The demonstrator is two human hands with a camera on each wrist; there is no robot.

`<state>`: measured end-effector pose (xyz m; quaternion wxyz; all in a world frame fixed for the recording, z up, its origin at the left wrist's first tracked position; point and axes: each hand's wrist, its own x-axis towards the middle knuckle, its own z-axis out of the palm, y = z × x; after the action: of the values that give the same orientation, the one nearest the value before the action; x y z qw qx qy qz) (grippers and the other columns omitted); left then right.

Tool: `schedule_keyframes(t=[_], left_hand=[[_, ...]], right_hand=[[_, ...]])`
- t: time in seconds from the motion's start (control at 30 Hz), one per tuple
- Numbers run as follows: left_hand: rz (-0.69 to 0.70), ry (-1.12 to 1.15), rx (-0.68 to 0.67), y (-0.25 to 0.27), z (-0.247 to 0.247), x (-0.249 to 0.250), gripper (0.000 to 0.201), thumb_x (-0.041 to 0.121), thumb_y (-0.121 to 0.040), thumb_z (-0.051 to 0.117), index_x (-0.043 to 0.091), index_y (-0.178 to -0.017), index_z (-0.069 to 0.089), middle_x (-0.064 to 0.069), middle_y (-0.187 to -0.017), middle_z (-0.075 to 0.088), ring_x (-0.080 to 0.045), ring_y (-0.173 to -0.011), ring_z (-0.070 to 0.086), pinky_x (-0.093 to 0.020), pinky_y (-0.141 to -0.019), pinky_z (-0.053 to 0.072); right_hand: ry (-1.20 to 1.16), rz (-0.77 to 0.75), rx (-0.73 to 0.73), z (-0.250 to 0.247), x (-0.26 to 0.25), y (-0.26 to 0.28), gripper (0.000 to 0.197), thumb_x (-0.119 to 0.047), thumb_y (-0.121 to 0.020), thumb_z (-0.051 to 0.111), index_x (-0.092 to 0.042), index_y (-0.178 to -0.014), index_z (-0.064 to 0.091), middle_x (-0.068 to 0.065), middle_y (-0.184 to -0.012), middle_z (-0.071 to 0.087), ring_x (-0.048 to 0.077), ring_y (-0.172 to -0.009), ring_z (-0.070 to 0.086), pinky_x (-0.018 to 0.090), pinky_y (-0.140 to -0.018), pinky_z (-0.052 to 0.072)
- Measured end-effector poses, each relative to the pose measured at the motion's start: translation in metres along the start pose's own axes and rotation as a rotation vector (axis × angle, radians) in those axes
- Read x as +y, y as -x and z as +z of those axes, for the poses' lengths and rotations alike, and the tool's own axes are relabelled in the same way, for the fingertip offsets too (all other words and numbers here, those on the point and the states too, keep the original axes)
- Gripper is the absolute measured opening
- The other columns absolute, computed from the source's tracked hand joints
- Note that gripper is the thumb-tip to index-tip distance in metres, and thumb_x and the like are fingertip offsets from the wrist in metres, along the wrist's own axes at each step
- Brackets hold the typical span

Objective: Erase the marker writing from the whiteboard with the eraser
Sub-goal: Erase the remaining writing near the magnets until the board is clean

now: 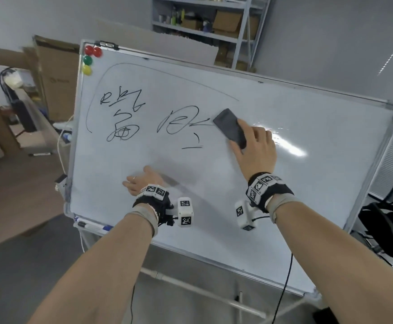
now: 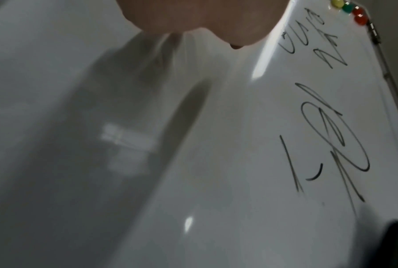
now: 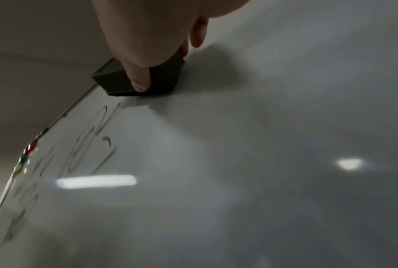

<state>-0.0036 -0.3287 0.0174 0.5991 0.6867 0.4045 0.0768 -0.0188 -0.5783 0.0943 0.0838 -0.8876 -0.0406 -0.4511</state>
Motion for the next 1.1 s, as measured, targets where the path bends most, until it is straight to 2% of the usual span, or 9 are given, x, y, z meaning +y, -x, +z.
schedule_keyframes(t=[0.13,0.3,0.53,0.63,0.77,0.83,0.9,1.0,1.1], left_hand=[[-0.030,0.090,0.053,-0.006,0.001,0.023,0.072,0.040,-0.099,0.039,0.006,-0.158,0.015,-0.010,-0.167,0.006,-0.029,-0.152,0.012,-0.041,-0.124,0.008],[0.025,0.110,0.106,-0.011,0.017,0.039,0.069,0.035,-0.095,0.041,0.005,-0.155,0.022,-0.007,-0.165,0.014,-0.027,-0.151,0.015,-0.042,-0.121,0.014],[0.043,0.058,0.246,-0.026,0.041,0.038,0.062,0.037,-0.098,0.039,0.006,-0.151,0.029,-0.009,-0.161,0.023,-0.028,-0.149,0.019,-0.040,-0.123,0.013],[0.023,0.073,0.252,-0.029,0.041,0.039,0.065,0.040,-0.099,0.037,0.008,-0.154,0.024,-0.009,-0.164,0.016,-0.027,-0.151,0.014,-0.041,-0.124,0.010],[0.047,0.104,0.262,-0.037,0.038,0.045,0.069,0.043,-0.099,0.038,0.011,-0.156,0.019,-0.005,-0.166,0.012,-0.025,-0.153,0.011,-0.041,-0.122,0.009],[0.068,0.083,0.242,-0.041,0.034,0.045,0.070,0.045,-0.099,0.038,0.011,-0.157,0.018,-0.005,-0.166,0.011,-0.024,-0.153,0.011,-0.041,-0.123,0.008],[0.081,0.082,0.201,-0.045,0.027,0.045,0.072,0.046,-0.098,0.038,0.012,-0.158,0.017,-0.004,-0.167,0.010,-0.024,-0.153,0.011,-0.043,-0.124,0.009],[0.103,0.050,0.162,-0.053,0.017,0.043,0.072,0.044,-0.098,0.039,0.011,-0.158,0.017,-0.005,-0.167,0.010,-0.025,-0.153,0.011,-0.044,-0.124,0.010],[0.120,0.001,0.102,-0.059,0.005,0.039,0.072,0.043,-0.100,0.038,0.008,-0.158,0.015,-0.007,-0.167,0.009,-0.025,-0.153,0.011,-0.040,-0.123,0.008]], right_hand=[[0.012,0.111,0.094,-0.004,0.013,-0.048,0.053,-0.048,-0.091,0.061,-0.036,-0.141,0.050,0.006,-0.114,0.057,0.028,-0.100,0.052,0.041,-0.082,0.047],[0.023,0.041,0.145,0.010,0.009,-0.084,0.053,-0.040,-0.090,0.061,-0.034,-0.142,0.051,0.007,-0.112,0.054,0.027,-0.094,0.049,0.040,-0.080,0.042],[-0.134,-0.565,-0.099,0.062,-0.028,-0.049,0.053,-0.036,-0.078,0.073,-0.035,-0.130,0.064,0.004,-0.105,0.059,0.028,-0.092,0.053,0.042,-0.079,0.043],[-0.084,-0.490,-0.049,0.054,-0.021,-0.060,0.051,-0.040,-0.084,0.068,-0.034,-0.134,0.061,0.004,-0.108,0.059,0.027,-0.092,0.053,0.039,-0.080,0.040],[0.030,-0.143,0.170,0.030,0.012,-0.094,0.051,-0.042,-0.093,0.058,-0.033,-0.143,0.052,0.007,-0.113,0.057,0.027,-0.095,0.051,0.039,-0.081,0.039],[0.064,-0.038,0.206,0.029,0.007,-0.092,0.051,-0.040,-0.095,0.055,-0.033,-0.145,0.049,0.010,-0.116,0.056,0.030,-0.097,0.051,0.041,-0.083,0.041],[0.060,-0.074,0.139,0.038,-0.014,-0.078,0.051,-0.040,-0.094,0.056,-0.034,-0.144,0.049,0.010,-0.119,0.055,0.031,-0.100,0.049,0.042,-0.085,0.042],[0.020,-0.282,-0.048,0.057,-0.047,-0.036,0.052,-0.040,-0.088,0.067,-0.035,-0.138,0.056,0.005,-0.117,0.056,0.028,-0.097,0.050,0.042,-0.082,0.043],[-0.003,-0.305,-0.184,0.069,-0.067,0.003,0.053,-0.040,-0.086,0.073,-0.036,-0.136,0.057,0.002,-0.114,0.055,0.026,-0.097,0.051,0.040,-0.081,0.045]])
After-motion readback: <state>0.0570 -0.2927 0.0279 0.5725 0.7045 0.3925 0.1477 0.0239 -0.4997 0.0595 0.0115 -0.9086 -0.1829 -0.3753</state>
